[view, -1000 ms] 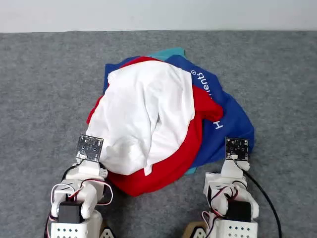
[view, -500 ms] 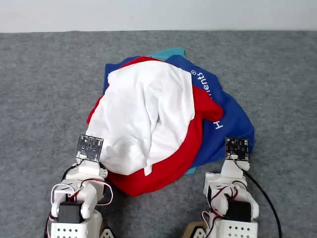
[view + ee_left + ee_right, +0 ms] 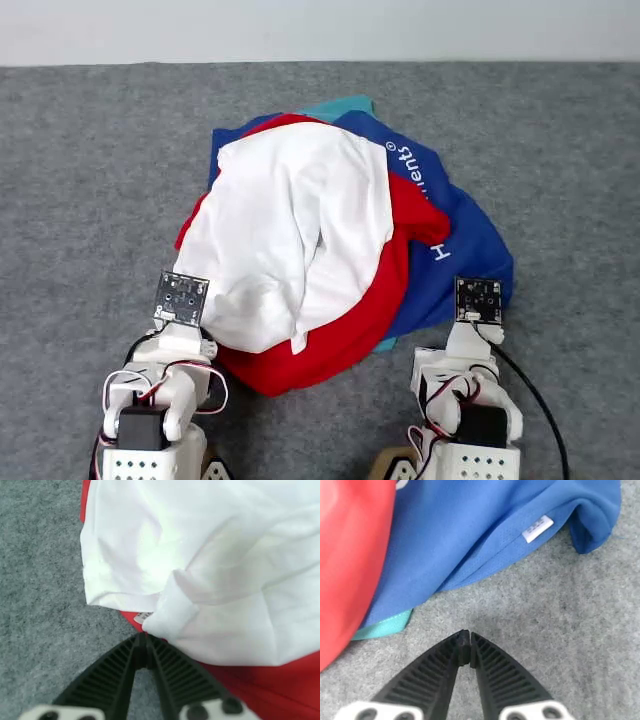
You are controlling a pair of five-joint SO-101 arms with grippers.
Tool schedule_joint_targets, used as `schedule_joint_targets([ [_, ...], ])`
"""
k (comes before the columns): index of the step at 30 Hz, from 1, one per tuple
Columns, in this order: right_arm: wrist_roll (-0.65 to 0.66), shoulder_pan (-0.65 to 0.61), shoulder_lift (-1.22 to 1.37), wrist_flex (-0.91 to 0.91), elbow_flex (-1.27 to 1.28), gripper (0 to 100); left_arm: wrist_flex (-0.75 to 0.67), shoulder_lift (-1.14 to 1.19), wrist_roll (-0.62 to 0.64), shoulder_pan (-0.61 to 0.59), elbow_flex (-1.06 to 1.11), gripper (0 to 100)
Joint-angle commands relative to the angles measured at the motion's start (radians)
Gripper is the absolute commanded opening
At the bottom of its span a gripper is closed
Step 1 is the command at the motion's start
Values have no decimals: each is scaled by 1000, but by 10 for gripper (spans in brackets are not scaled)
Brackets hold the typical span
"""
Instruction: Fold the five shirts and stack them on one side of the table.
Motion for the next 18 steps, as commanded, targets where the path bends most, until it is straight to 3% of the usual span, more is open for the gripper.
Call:
schedule_joint_targets([
  [1, 9, -1, -10, 4, 14, 9, 5, -9, 0, -5, -5, 7],
  [18, 9, -1, -10, 4, 14, 9, 5, -9, 0, 3, -5, 7],
])
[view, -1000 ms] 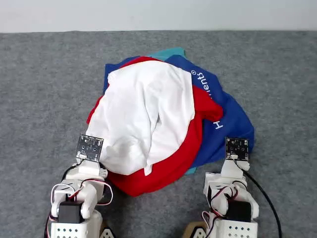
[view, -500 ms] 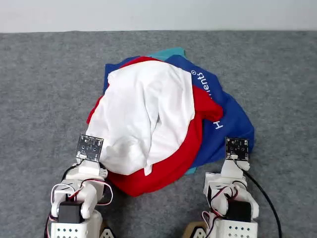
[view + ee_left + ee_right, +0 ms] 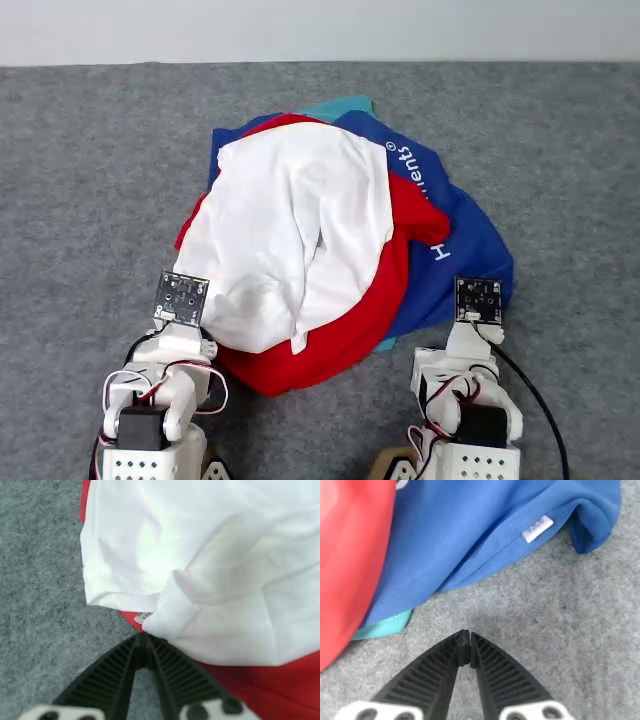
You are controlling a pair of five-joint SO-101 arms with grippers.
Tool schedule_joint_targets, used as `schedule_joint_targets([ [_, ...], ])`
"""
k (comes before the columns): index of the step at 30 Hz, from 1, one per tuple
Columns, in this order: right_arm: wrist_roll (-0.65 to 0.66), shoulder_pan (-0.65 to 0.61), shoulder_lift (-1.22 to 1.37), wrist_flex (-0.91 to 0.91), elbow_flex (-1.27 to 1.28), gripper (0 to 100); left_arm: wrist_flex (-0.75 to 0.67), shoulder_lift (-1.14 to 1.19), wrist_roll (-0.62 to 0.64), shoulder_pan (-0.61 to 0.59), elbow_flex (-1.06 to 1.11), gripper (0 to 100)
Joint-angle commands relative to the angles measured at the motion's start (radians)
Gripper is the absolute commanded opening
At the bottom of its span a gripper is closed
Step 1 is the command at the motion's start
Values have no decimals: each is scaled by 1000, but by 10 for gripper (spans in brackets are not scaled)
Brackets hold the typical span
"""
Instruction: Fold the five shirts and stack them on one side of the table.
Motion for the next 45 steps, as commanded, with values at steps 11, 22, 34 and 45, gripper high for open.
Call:
schedule_joint_targets([
  [11, 9, -1, -10, 4, 14, 9, -75, -6, 6, -66, -200, 7],
  [22, 9, -1, -10, 4, 14, 9, 127, 167, -34, -25, -638, 8],
  [34, 9, -1, -10, 4, 14, 9, 410, 845, -43, -18, -1260, 8],
  [45, 9, -1, -10, 4, 14, 9, 311, 1149, -295, 253, -1288, 97],
])
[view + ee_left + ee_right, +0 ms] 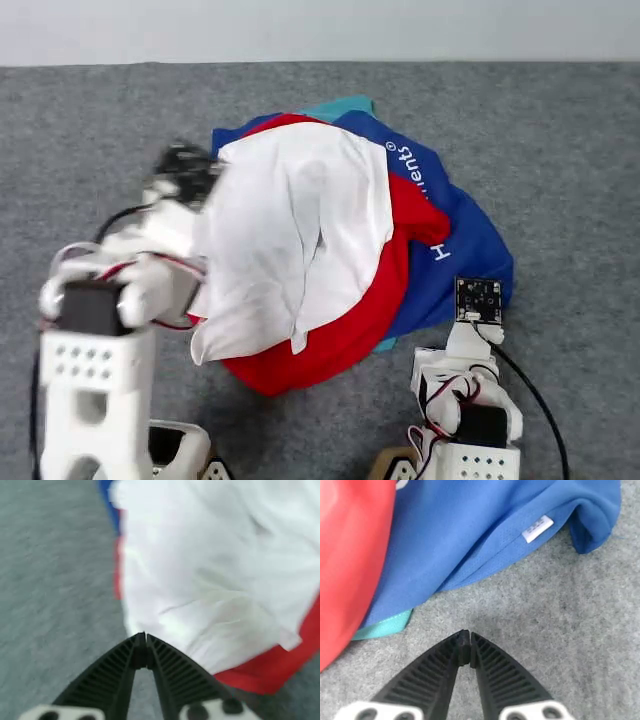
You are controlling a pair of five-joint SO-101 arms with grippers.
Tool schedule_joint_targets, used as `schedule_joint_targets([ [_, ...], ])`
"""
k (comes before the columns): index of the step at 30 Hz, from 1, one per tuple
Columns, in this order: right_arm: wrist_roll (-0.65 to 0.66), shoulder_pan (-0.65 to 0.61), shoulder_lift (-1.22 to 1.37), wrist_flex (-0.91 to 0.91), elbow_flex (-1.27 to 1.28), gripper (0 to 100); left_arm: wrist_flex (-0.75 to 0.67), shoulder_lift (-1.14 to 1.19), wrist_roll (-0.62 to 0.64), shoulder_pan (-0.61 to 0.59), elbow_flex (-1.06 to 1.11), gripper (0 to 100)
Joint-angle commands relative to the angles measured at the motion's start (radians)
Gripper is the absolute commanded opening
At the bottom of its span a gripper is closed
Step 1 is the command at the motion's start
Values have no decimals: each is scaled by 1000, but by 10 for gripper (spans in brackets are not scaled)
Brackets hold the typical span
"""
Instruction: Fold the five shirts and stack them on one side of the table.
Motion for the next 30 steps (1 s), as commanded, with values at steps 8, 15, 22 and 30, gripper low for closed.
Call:
schedule_joint_targets([
  [8, 9, -1, -10, 4, 14, 9, -95, 311, 3, 308, -41, 296],
  [15, 9, -1, -10, 4, 14, 9, -189, 644, -3, 344, -108, 297],
  [22, 9, -1, -10, 4, 14, 9, -278, 953, -37, 318, -214, 289],
  [30, 9, -1, -10, 4, 14, 9, -259, 1036, -95, 279, -268, 9],
])
